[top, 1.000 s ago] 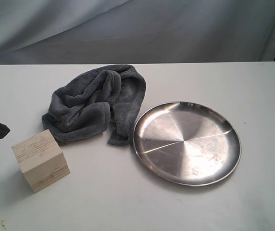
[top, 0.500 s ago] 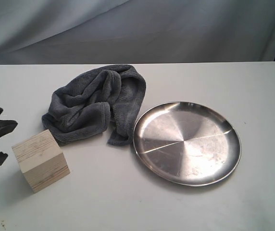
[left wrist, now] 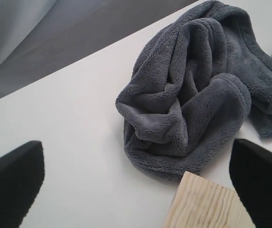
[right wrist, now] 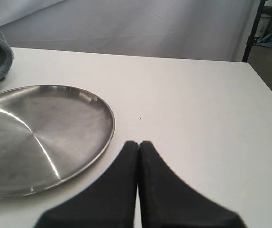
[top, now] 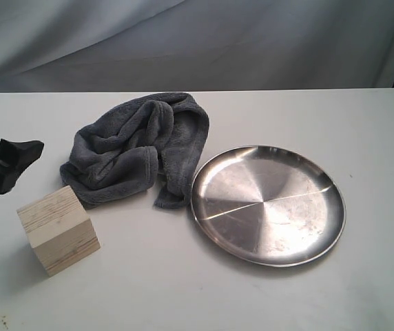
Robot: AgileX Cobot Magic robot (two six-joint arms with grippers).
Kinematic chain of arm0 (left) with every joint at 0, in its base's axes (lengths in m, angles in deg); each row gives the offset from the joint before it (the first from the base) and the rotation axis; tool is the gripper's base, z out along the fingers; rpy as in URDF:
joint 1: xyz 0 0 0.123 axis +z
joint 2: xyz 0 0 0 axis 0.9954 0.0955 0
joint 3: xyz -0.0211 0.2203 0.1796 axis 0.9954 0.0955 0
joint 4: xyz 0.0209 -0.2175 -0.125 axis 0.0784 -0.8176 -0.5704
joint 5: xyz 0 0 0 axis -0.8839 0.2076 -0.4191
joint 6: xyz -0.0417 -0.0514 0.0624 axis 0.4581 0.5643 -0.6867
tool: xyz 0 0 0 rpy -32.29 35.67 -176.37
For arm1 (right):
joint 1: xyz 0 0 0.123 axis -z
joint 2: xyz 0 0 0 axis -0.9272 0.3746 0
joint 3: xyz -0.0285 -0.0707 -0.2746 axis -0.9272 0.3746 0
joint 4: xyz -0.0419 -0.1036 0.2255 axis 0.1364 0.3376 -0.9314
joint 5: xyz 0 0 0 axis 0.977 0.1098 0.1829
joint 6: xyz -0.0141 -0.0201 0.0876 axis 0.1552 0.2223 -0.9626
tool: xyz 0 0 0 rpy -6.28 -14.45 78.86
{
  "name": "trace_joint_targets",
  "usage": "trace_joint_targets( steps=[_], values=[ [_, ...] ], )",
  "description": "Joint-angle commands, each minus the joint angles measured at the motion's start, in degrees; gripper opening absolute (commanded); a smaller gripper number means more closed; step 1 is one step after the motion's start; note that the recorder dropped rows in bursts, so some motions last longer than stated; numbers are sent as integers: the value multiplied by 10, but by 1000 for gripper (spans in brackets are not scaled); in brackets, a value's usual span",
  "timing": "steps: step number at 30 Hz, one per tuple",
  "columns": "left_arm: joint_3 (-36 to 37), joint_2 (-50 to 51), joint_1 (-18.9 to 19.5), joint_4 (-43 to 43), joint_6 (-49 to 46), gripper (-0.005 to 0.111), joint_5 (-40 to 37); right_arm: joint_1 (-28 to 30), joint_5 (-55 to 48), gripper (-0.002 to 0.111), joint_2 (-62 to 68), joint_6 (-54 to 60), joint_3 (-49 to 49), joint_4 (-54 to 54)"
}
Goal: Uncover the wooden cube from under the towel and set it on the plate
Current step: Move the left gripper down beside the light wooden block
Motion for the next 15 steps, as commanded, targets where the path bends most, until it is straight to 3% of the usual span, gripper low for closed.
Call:
trace_joint_targets(
  steps=[1,9,15],
  values=[
    [1,-2,0,-9,4,104,9,-1,1,0,-3,-1,2,0],
    [0,-2,0,4,2,104,-17,-1,1,0,-3,-1,2,0],
    [-16,7,0,89,2,104,-74,-1,1,0,-3,-1,2,0]
  ],
)
